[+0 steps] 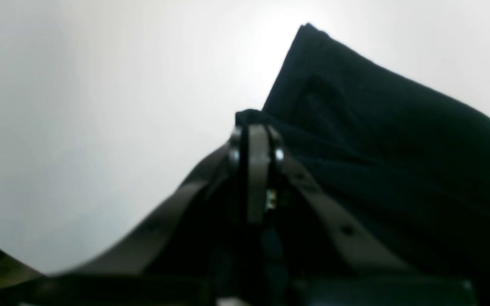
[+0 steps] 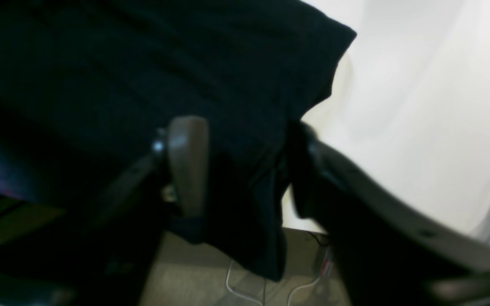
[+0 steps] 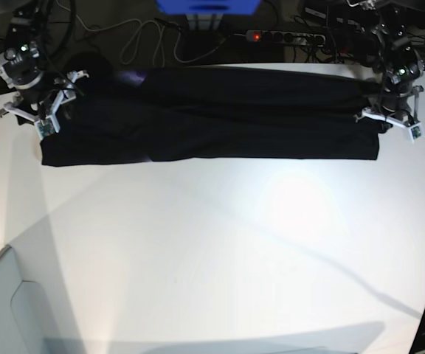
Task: Fold the T-shirt properly
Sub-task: 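Grasp both ends of the folded strip with both grippers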
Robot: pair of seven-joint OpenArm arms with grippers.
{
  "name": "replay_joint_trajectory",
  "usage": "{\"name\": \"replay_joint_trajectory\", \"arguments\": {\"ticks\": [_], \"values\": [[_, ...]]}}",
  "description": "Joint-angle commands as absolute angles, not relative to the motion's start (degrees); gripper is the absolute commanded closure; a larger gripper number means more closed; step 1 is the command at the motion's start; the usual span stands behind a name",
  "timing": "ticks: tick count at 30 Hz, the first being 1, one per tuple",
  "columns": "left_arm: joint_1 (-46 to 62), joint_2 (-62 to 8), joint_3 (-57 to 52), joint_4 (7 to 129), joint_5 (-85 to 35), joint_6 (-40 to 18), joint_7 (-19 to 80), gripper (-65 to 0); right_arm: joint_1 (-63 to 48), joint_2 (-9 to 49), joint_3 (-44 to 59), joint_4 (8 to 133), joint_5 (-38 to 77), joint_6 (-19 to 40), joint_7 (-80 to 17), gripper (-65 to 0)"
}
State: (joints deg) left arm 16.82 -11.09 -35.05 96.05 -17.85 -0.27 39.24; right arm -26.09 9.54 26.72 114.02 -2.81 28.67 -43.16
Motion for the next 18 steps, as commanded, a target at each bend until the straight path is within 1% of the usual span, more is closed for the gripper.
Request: {"name": "replay_joint_trajectory", "arguments": {"ticks": [1, 3, 4, 9, 12, 18], "values": [[16.7, -11.8, -35.3, 97.2, -17.9, -0.1, 38.2, 0.0, -26.2, 10.2, 27.0, 114.8, -2.4, 29.3, -42.3, -37.6], [16.7, -11.8, -35.3, 97.2, -17.9, -0.1, 38.2, 0.0, -26.2, 10.2, 27.2, 114.9, -2.4, 29.3, -42.3, -41.0], [16.8, -11.8, -35.3, 97.3, -17.9, -0.1, 38.2, 0.0, -26.2, 10.1, 27.3, 114.9, -2.3, 29.3, -42.3, -41.7], [17.0, -11.7, -35.3, 99.6, -17.9, -0.1, 38.3, 0.0, -26.4, 10.1, 27.2, 115.2, -2.3, 29.3, -42.3, -41.4], [17.0, -11.7, -35.3, 99.2, -17.9, -0.1, 38.3, 0.0, -26.2, 8.7, 27.1, 114.7, -2.3, 29.3, -42.3, -41.4], [17.3, -11.8, -35.4, 98.7, -17.9, -0.1, 38.9, 0.0, -24.0, 8.4, 26.1, 109.1, -2.3, 29.3, -41.7, -40.1]]}}
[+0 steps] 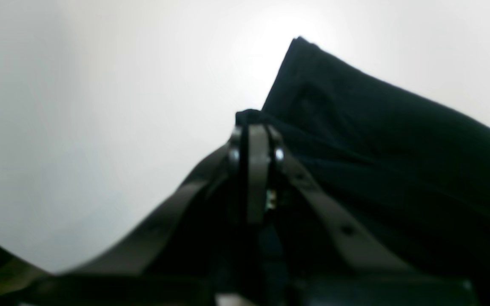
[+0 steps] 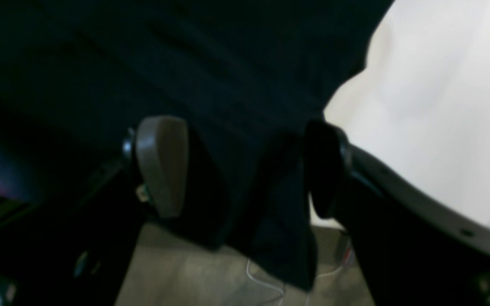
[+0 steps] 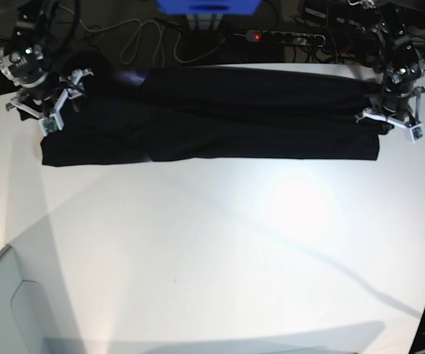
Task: Fold the T-shirt properly
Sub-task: 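Grasp both ends of the folded strip with both grippers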
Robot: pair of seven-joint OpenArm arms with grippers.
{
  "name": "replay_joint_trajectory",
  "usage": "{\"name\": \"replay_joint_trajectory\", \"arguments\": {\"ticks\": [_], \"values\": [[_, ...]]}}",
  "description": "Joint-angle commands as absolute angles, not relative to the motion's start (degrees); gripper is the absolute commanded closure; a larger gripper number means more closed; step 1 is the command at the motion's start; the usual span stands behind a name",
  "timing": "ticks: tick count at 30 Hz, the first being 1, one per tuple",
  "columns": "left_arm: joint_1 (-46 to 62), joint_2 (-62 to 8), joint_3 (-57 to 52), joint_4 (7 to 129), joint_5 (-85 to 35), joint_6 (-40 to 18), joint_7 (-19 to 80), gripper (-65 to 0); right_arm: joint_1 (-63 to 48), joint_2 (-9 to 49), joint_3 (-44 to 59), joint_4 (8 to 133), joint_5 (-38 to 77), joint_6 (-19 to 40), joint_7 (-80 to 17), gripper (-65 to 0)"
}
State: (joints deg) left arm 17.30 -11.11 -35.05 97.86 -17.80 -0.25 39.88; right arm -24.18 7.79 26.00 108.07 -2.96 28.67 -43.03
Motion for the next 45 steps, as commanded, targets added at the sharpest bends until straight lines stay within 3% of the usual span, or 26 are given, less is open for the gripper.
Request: {"name": "replay_joint_trajectory", "arguments": {"ticks": [1, 4, 12, 15, 19, 45], "values": [[17.3, -11.8, -35.3, 98.7, -17.9, -0.1, 38.9, 0.0, -23.8, 8.3, 26.0, 108.4, -2.3, 29.3, -41.7, -39.7], [17.3, -11.7, -35.4, 98.8, -17.9, -0.1, 39.0, -0.9, -23.4, 8.3, 26.0, 107.9, -2.3, 29.3, -41.7, -39.1], [17.5, -11.2, -35.8, 99.5, -17.9, 0.0, 39.0, -39.2, -22.8, 8.2, 25.9, 107.9, -2.3, 29.3, -41.7, -39.1], [18.4, -11.2, -36.0, 102.3, -17.9, 0.0, 39.0, -45.8, -22.5, 8.2, 25.9, 107.9, -2.3, 30.5, -41.7, -39.1], [20.9, -11.2, -36.0, 107.0, -21.5, 0.0, 39.0, -46.0, -22.5, 8.1, 26.0, 108.0, -2.3, 34.8, -41.7, -39.0], [22.0, -11.9, -35.6, 95.5, -25.2, 0.0, 38.4, -46.0, -22.0, 8.0, 26.0, 107.7, -2.3, 34.9, -41.7, -39.0]]}}
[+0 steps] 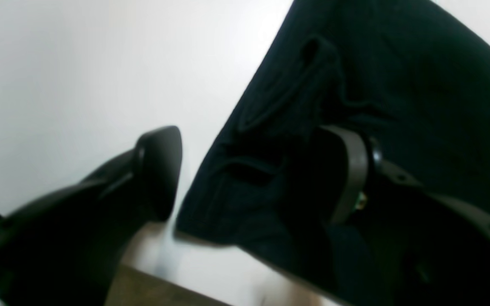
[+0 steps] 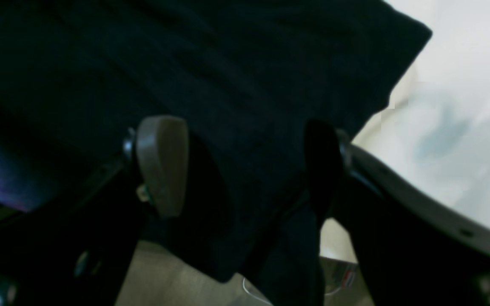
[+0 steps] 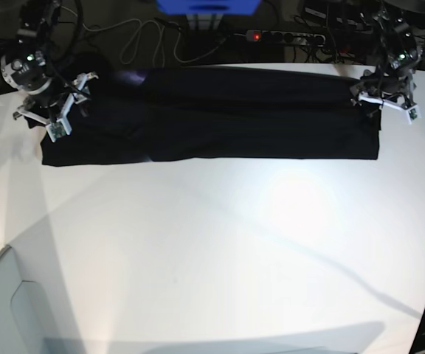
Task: Fold the T-shirt properly
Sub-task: 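Grasp both ends of the folded strip with both grippers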
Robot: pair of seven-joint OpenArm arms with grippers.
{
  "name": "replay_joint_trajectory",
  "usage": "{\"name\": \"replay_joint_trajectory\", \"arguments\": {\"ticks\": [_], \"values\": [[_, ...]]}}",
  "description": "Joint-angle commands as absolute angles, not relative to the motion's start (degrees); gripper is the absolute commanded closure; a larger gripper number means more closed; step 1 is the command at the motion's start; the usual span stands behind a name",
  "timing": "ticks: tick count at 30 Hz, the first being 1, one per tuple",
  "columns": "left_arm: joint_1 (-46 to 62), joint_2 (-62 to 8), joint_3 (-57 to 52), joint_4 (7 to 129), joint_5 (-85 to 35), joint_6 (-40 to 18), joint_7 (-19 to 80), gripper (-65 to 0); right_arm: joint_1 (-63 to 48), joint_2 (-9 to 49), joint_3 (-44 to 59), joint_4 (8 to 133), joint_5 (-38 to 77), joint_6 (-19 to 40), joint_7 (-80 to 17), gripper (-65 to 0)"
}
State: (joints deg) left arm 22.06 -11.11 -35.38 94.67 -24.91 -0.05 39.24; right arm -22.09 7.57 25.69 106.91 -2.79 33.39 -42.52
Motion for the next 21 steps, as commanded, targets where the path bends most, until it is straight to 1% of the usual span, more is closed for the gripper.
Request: {"name": "replay_joint_trajectory", "arguments": {"ticks": [1, 4, 5, 6, 7, 10, 11, 12, 15, 21], "values": [[22.0, -11.9, -35.6, 95.5, -25.2, 0.0, 38.4, -46.0, -22.0, 8.0, 26.0, 107.7, -2.3, 34.9, -41.7, -39.0], [22.0, -11.9, -35.4, 95.5, -25.2, -0.1, 38.4, -45.6, -22.1, 8.0, 26.0, 107.7, -2.3, 34.9, -41.7, -39.0], [22.0, -11.9, -35.4, 95.5, -25.2, -0.1, 38.4, -44.1, -22.1, 8.0, 26.0, 107.7, -2.3, 34.9, -41.7, -39.0], [22.0, -11.9, -35.4, 95.5, -25.2, -0.1, 38.4, -41.1, -22.2, 8.0, 26.0, 107.7, -2.3, 34.9, -41.7, -39.0], [22.0, -11.9, -35.4, 95.4, -25.2, -0.1, 38.4, -36.4, -22.2, 8.0, 26.0, 107.7, -2.3, 34.9, -41.7, -39.0], [22.0, -11.9, -35.6, 94.6, -25.2, -0.1, 38.3, -17.6, -22.2, 8.0, 26.2, 107.7, -2.4, 34.9, -41.7, -39.0], [21.8, -11.8, -35.6, 93.9, -25.3, -0.1, 38.3, -12.3, -22.3, 8.0, 26.2, 107.7, -2.4, 34.9, -41.7, -39.0], [21.1, -11.8, -35.5, 93.4, -25.3, -0.1, 38.3, -10.1, -22.3, 8.0, 26.2, 107.7, -2.5, 34.9, -41.7, -39.0], [20.6, -11.8, -35.7, 90.7, -25.3, -0.1, 38.3, -11.8, -22.3, 8.0, 26.2, 107.6, -2.5, 34.9, -41.7, -39.0], [20.7, -11.6, -35.7, 89.3, -25.4, -0.1, 38.3, -11.1, -22.3, 8.1, 26.2, 107.6, -2.6, 34.9, -41.9, -39.0]]}}
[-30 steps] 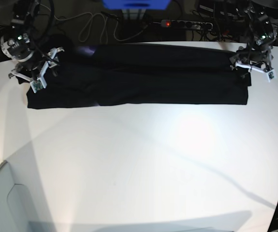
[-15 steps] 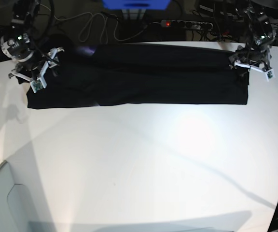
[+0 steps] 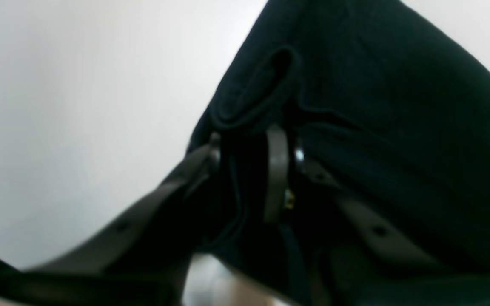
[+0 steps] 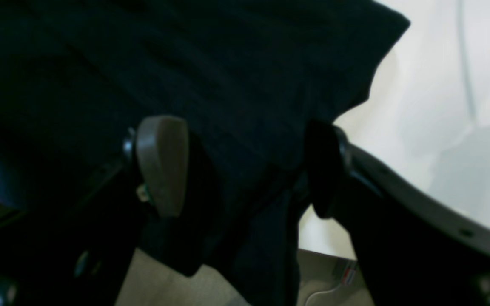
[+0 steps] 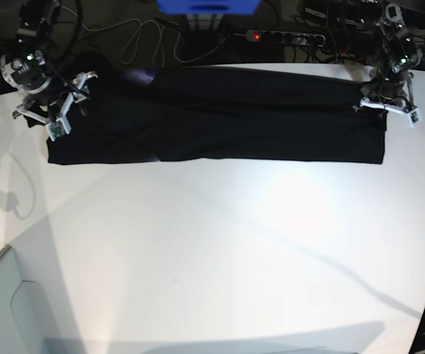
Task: Fold the T-shirt properly
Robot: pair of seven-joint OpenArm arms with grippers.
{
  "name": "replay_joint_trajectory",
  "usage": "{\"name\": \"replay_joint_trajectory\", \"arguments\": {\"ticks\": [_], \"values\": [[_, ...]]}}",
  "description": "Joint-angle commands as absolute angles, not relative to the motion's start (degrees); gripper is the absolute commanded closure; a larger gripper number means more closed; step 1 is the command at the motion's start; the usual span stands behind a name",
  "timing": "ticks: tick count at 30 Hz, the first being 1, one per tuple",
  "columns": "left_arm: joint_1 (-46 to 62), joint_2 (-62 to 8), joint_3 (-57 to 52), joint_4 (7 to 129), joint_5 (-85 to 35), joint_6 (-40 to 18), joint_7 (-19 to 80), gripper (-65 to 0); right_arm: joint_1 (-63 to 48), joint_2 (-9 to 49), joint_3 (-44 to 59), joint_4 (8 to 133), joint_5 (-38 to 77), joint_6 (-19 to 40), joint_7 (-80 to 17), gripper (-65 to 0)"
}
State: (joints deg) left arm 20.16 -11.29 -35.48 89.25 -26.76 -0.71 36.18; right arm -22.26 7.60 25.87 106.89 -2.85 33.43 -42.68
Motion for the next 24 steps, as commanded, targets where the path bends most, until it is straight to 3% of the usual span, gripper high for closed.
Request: {"name": "replay_joint_trajectory", "arguments": {"ticks": [1, 3, 4, 9, 19, 24], "values": [[20.7, -11.6, -35.6, 89.5, -25.4, -0.1, 38.3, -9.1, -22.3, 8.1, 26.3, 107.6, -2.6, 34.9, -41.9, -39.0], [20.7, -11.5, -35.8, 89.6, -25.4, -0.1, 38.3, -0.5, -22.3, 8.1, 26.3, 107.6, -2.6, 34.9, -41.9, -39.0], [20.7, -11.6, -35.8, 89.6, -25.4, -0.1, 38.5, 0.0, -22.3, 8.1, 26.3, 107.6, -2.6, 34.9, -41.9, -39.0], [20.8, -11.8, -35.8, 91.4, -25.4, -0.1, 38.4, 0.0, -22.3, 8.1, 26.3, 107.6, -2.6, 34.9, -41.9, -39.0], [22.9, -9.3, -35.6, 109.8, -25.0, -0.1, 38.9, 0.0, -22.3, 8.1, 26.2, 107.6, -2.6, 34.9, -42.1, -39.0], [22.9, -9.3, -35.4, 110.2, -24.9, 0.0, 39.0, 0.0, -22.3, 8.1, 26.2, 107.6, -2.6, 34.9, -42.1, -39.0]]}}
